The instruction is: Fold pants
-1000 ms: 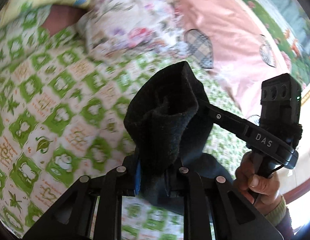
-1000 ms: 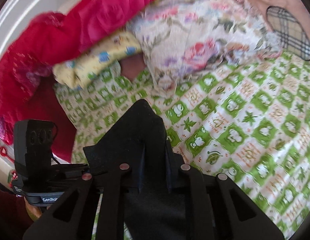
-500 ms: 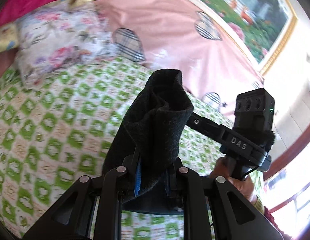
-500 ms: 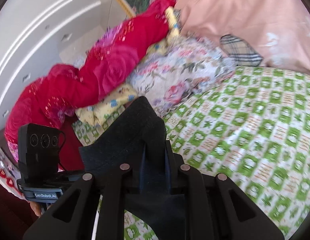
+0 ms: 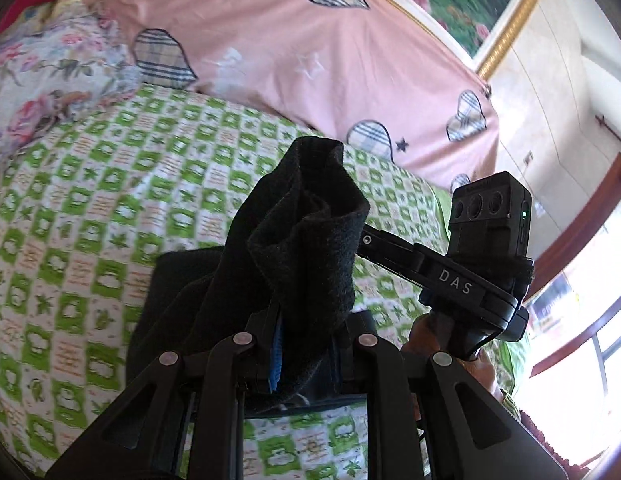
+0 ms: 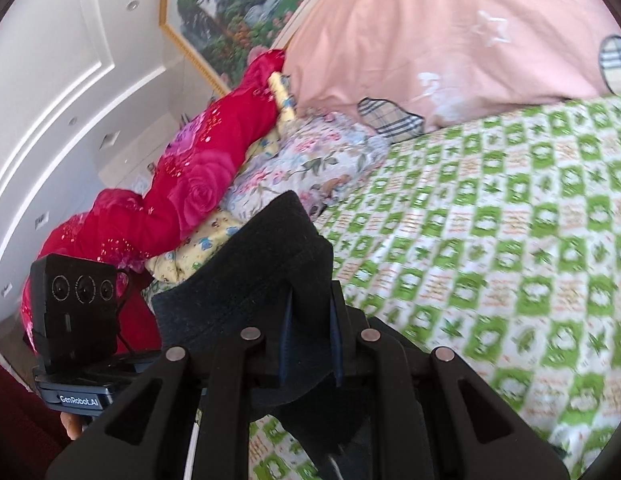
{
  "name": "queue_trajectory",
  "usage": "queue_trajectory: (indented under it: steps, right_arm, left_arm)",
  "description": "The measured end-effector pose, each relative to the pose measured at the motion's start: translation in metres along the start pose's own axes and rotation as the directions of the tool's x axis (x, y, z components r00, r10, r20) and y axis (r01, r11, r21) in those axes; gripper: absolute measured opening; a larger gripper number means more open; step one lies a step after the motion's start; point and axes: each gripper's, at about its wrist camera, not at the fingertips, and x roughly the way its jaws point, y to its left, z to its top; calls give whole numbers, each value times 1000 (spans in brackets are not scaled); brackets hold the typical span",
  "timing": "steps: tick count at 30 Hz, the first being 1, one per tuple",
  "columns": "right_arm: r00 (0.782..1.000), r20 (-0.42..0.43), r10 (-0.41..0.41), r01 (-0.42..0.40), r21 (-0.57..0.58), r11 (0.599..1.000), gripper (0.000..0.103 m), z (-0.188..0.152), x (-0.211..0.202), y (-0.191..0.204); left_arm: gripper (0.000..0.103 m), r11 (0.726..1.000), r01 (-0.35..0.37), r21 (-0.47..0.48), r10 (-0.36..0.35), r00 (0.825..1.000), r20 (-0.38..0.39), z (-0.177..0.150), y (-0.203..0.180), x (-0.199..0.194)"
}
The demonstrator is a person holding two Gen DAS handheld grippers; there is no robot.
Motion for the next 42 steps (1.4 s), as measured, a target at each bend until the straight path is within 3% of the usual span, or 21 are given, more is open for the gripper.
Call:
queue_trajectory:
  steps: [19, 24, 28, 31, 35, 36, 37, 38, 40, 42]
  right_arm:
    - [996, 36, -85, 80, 119, 990, 18, -47, -53, -59]
    - [981, 25, -195, 191, 113, 975, 21, -53, -67, -60]
    - [973, 74, -217, 203, 160, 966, 21, -59, -90, -64]
    - [965, 96, -243, 222, 193, 956, 21, -64, -104, -66]
    - [956, 138, -260, 222, 242, 944, 21, -72, -121, -63]
    - [953, 140, -270, 230, 250, 941, 22, -73, -123, -61]
    - [950, 141, -280, 238, 257, 937, 32, -73, -124, -60]
    - [944, 140, -297, 253, 267, 930, 52, -75, -127, -58]
    - [937, 152, -315, 266, 272, 925, 71, -77, -130, -54]
    - [931, 164, -326, 274, 276, 921, 71, -78, -134, -48]
  left_arm:
    - [18, 989, 8, 151, 5, 996, -87, -42, -47, 58]
    - [21, 983, 31, 179, -12, 994, -108, -48, -55, 65]
    - [21, 981, 29, 193, -2, 991, -137, -56, -59, 75]
    - [24, 978, 35, 206, -2, 987, -159, -62, -62, 79]
    - [41, 969, 54, 240, -9, 983, -185, -70, -69, 85]
    - [43, 969, 73, 238, -27, 981, -191, -71, -70, 84]
    - [46, 968, 93, 234, -46, 979, -198, -72, -71, 83]
    - [49, 966, 111, 234, -63, 978, -200, -73, -73, 81]
    - [51, 963, 116, 244, -69, 979, -194, -74, -75, 75]
    - [54, 963, 111, 245, -66, 980, -186, -74, -73, 68]
